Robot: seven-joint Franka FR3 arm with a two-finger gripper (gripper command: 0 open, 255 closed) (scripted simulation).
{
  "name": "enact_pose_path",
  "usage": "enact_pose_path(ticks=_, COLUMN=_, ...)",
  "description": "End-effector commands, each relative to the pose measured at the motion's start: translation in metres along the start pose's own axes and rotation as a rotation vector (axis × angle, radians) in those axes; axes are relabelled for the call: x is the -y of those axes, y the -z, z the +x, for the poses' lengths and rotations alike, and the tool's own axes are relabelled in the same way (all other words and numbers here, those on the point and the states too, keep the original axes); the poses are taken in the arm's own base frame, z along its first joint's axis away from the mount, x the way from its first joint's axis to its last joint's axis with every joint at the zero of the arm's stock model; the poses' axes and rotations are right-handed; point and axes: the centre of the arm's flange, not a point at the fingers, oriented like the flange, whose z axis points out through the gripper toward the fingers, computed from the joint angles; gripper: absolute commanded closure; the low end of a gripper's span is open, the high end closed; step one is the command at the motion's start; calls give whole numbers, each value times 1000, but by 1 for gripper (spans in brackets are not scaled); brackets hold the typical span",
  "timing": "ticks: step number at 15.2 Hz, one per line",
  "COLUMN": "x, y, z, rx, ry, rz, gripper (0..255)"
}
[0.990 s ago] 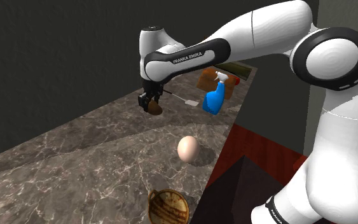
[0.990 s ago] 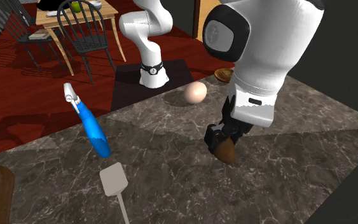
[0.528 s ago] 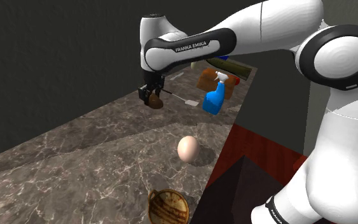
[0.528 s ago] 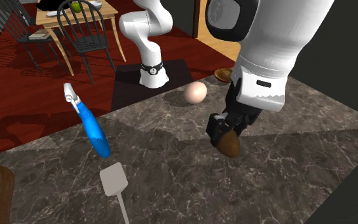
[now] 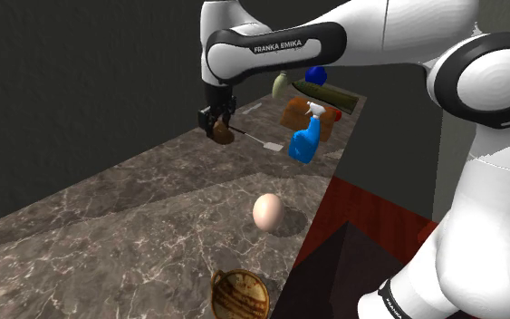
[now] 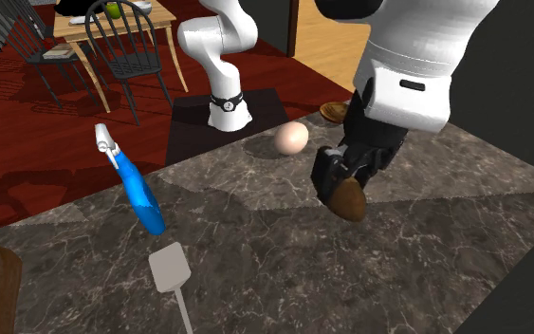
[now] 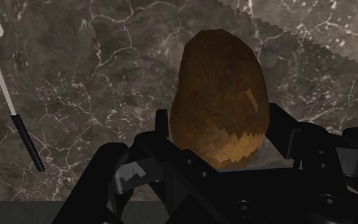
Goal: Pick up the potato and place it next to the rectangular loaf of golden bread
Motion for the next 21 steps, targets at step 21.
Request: enact_pose_path(ticks=21, x=-41, y=100, z=-3, rx=0, ry=0, rz=0, gripper=255)
